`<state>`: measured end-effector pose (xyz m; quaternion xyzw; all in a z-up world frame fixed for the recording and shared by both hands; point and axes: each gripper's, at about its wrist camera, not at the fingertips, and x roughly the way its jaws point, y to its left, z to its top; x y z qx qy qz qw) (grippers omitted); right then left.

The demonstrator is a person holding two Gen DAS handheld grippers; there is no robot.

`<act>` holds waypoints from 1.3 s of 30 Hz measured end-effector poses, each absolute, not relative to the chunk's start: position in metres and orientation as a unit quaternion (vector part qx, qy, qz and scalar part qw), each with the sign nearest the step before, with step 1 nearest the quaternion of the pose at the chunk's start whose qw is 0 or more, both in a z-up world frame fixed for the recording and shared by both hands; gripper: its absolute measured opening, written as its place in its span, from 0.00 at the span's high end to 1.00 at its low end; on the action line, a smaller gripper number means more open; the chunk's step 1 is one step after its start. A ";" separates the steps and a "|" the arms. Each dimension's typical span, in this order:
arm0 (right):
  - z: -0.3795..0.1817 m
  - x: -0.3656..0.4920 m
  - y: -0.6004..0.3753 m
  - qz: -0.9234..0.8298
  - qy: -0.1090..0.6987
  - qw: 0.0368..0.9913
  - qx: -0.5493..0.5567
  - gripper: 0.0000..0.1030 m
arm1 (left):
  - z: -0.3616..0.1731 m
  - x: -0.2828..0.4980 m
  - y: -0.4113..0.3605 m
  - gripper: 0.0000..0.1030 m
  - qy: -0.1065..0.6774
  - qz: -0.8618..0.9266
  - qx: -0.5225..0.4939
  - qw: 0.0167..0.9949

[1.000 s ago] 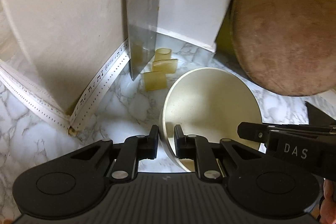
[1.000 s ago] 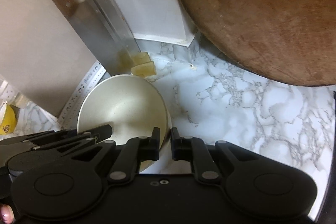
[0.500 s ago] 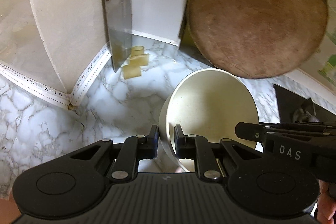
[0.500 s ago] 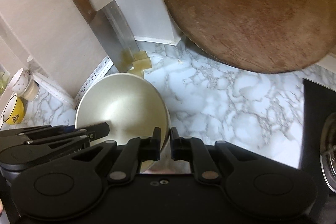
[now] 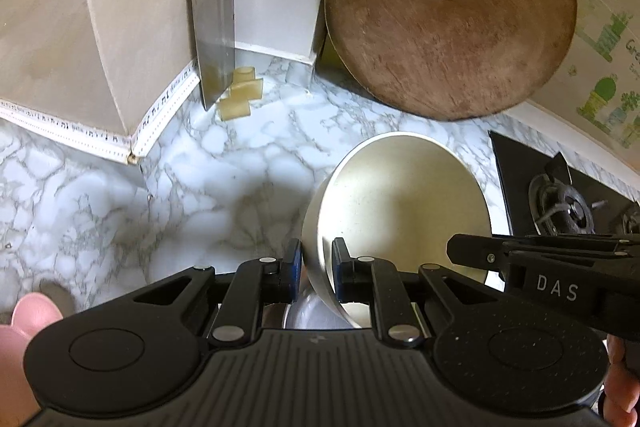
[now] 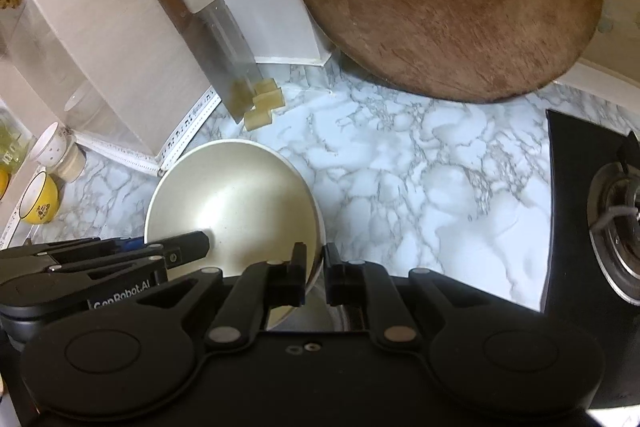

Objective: Organize plates and bowls
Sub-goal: 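Lift the cream bowl with both tools and carry it over the pink pot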

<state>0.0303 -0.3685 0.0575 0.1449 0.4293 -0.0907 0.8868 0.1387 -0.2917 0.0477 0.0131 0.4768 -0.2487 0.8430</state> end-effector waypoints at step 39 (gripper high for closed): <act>0.008 0.007 -0.346 -0.111 0.470 0.869 0.106 0.90 | -0.007 0.112 -0.298 0.86 0.520 -0.263 0.071 0.809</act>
